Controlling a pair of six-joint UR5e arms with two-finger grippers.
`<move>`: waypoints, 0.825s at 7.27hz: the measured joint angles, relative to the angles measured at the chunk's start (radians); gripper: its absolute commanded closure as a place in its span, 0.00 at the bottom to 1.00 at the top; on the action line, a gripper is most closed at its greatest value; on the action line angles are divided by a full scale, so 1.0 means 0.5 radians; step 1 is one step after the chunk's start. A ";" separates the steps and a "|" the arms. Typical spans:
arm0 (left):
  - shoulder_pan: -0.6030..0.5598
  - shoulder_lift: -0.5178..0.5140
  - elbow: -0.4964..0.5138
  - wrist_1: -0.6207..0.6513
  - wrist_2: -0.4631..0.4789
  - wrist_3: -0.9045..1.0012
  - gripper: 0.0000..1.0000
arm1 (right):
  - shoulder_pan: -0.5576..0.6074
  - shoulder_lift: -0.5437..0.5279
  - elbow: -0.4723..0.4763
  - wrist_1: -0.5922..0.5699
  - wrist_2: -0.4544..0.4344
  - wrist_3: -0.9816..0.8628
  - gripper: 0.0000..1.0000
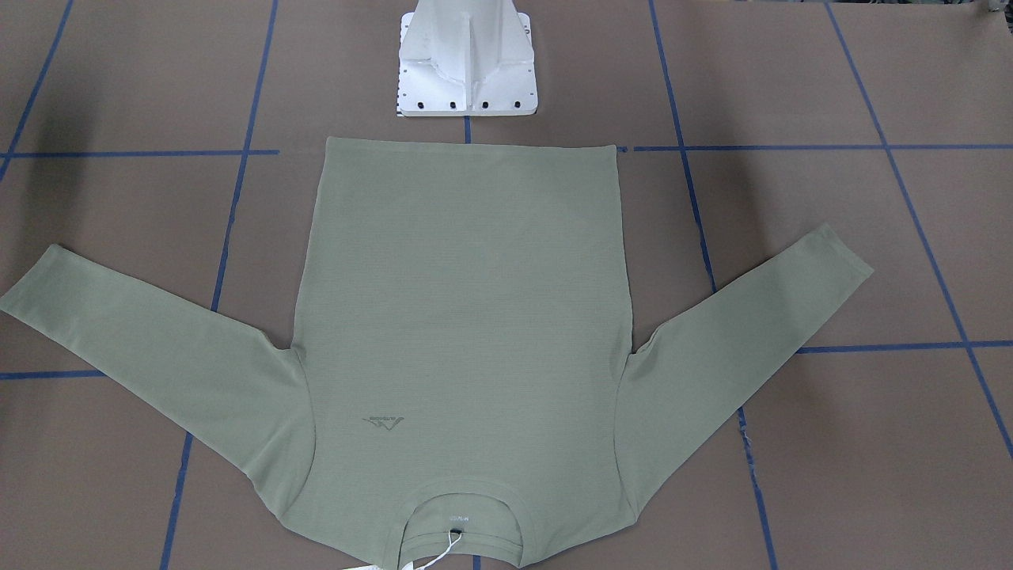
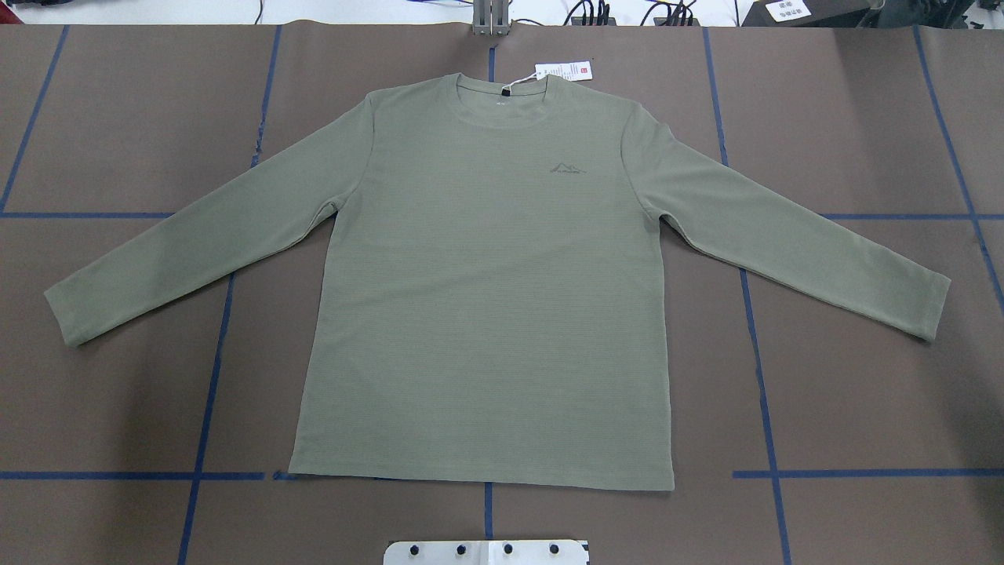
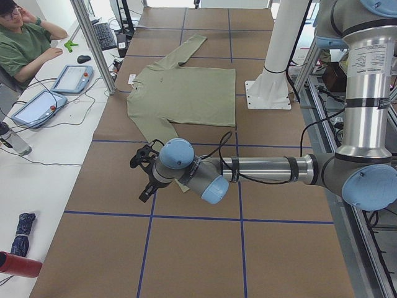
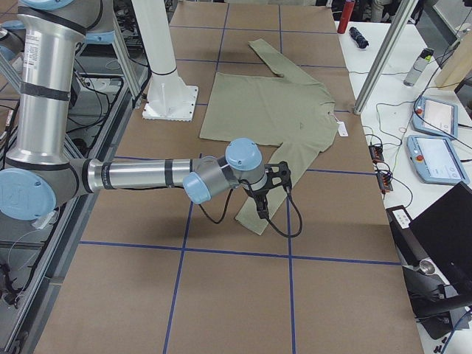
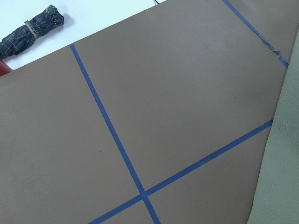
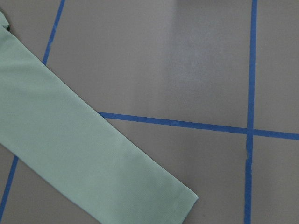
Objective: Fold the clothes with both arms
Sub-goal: 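Move the right gripper down to the cuff of the nearest green sleeve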
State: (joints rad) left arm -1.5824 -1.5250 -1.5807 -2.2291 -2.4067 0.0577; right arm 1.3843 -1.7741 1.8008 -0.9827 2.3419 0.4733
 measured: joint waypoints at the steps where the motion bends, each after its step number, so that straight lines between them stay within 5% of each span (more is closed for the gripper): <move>1: -0.001 0.013 -0.005 -0.007 0.000 -0.001 0.00 | -0.223 -0.040 -0.114 0.405 -0.234 0.400 0.04; 3: 0.000 0.021 -0.007 -0.011 0.000 0.000 0.00 | -0.583 -0.021 -0.530 1.115 -0.618 0.876 0.08; 6: 0.002 0.022 -0.011 -0.012 0.000 0.001 0.00 | -0.694 0.025 -0.856 1.472 -0.729 0.981 0.12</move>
State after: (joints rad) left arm -1.5816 -1.5141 -1.5862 -2.2350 -2.4068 0.0583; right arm 1.0374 -1.7616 1.3726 -0.2467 1.9776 0.9639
